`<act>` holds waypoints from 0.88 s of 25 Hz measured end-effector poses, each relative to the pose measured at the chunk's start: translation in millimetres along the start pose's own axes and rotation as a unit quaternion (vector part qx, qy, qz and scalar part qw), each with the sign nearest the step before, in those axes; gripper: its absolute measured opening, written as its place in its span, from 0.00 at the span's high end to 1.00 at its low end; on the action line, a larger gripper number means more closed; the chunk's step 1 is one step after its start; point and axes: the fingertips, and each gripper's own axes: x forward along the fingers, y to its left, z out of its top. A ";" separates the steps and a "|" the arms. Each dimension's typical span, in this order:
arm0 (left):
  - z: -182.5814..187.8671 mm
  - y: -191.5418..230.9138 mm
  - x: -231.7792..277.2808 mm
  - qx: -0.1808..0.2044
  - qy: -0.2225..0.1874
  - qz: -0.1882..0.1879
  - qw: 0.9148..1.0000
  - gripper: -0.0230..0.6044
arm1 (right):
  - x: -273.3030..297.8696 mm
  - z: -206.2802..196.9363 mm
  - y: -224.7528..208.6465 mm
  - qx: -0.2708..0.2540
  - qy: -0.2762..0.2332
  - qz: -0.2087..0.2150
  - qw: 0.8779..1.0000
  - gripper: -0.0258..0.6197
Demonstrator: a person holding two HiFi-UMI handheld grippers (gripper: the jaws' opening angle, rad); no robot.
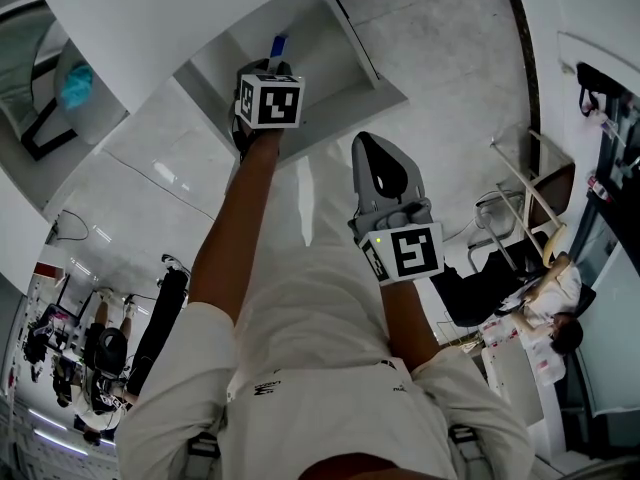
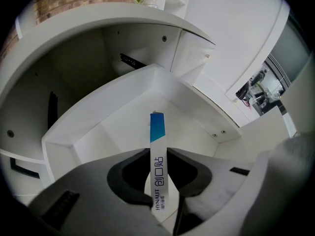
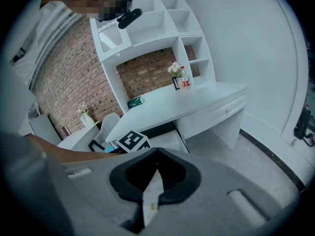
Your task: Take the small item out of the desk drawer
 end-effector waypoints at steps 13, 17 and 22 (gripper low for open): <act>11.2 -10.5 -28.9 0.013 -0.023 0.007 1.000 0.83 | -19.1 9.0 5.1 -0.011 -0.014 -0.001 1.000 0.96; 18.1 -15.7 -49.2 0.018 -0.036 0.001 0.999 0.83 | -28.5 20.1 11.6 -0.018 -0.023 0.001 1.000 0.96; 22.7 -23.0 -78.9 0.028 -0.051 0.001 0.998 0.83 | -44.3 33.0 21.4 -0.028 -0.032 0.003 0.999 0.96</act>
